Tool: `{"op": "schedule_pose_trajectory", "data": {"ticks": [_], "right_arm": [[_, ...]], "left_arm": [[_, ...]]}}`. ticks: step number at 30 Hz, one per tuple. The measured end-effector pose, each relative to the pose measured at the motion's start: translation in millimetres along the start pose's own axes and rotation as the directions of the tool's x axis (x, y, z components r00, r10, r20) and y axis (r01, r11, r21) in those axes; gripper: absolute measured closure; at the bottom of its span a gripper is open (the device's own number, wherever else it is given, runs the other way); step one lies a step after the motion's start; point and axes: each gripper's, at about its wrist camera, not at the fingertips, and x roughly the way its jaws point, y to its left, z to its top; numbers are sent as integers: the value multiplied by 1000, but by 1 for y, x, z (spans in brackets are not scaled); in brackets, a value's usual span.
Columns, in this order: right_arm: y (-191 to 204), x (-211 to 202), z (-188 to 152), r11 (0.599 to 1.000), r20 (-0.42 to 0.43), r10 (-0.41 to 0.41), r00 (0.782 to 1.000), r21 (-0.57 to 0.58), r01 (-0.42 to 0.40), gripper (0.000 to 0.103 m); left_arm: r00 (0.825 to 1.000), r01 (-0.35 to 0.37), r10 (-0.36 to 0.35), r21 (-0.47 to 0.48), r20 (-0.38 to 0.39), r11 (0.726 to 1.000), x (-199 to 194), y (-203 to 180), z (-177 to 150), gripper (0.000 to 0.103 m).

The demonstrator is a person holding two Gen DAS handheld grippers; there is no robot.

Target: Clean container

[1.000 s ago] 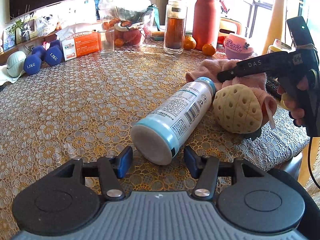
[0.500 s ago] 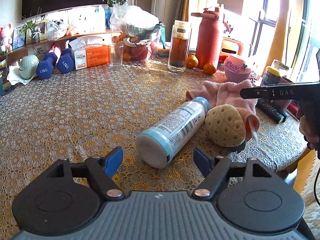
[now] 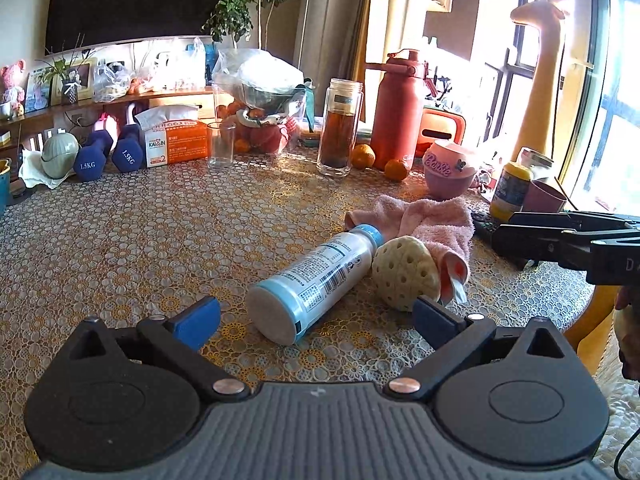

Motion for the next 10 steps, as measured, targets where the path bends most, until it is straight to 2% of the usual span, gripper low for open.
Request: {"op": "schedule_pose_trajectory", "data": {"ticks": [10], "right_arm": [[21, -21, -19, 998, 46, -26, 999, 56, 24, 34]], "left_arm": [[1000, 5, -5, 23, 20, 1000, -11, -10, -1, 0]]}}
